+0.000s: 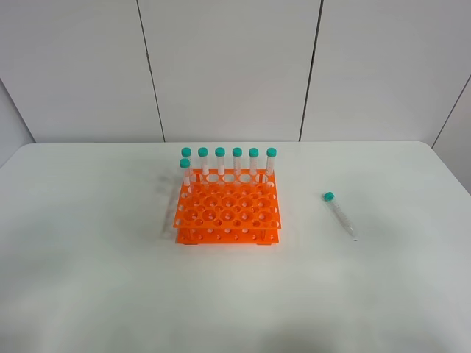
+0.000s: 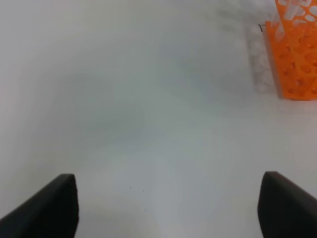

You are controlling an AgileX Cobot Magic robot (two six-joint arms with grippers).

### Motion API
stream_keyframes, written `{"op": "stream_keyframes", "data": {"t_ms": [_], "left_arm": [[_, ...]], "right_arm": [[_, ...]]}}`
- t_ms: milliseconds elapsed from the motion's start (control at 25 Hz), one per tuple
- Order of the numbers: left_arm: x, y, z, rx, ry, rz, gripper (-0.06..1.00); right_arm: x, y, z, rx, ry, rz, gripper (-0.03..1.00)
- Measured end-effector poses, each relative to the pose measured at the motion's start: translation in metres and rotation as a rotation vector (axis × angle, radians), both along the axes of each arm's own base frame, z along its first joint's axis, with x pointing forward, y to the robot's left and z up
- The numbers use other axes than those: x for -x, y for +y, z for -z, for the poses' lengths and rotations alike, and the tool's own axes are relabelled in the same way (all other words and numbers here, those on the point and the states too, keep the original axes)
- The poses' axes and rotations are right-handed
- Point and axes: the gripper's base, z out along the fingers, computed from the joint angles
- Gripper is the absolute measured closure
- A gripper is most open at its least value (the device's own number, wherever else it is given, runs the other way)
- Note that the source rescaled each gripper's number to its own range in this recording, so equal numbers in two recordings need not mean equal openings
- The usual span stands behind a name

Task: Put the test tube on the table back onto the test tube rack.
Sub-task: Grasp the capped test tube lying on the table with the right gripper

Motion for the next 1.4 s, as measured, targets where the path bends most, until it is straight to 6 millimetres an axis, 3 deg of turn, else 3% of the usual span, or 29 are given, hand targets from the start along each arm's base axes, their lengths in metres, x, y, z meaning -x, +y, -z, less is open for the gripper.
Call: {"op": "stream_keyframes", "data": {"t_ms": [240, 480, 680, 800, 960, 1400], "left_arm": [[0.000, 0.000, 0.000, 0.000, 0.000, 0.000, -0.06], [0.000, 0.000, 0.000, 0.000, 0.000, 0.000, -0.06], [0.000, 0.000, 0.000, 0.000, 0.000, 0.000, -0.06], [0.000, 0.000, 0.000, 0.000, 0.000, 0.000, -0.06], [0.000, 0.000, 0.000, 0.000, 0.000, 0.000, -0.06], [0.000, 0.000, 0.000, 0.000, 0.000, 0.000, -0.06]], "right_arm": [[-0.096, 0.000, 0.001, 0.034, 0.295, -0.041, -0.03], [-0.200, -0.005, 0.040, 0.105, 0.553, -0.061, -0.03], [-0.265, -0.004, 0.066, 0.148, 0.600, -0.090, -0.03], [-0.284, 0.011, 0.079, 0.172, 0.599, -0.143, -0.03], [-0.294, 0.030, 0.094, 0.182, 0.594, -0.195, -0.03], [-0.314, 0.034, 0.135, 0.189, 0.583, -0.229, -0.03]]}}
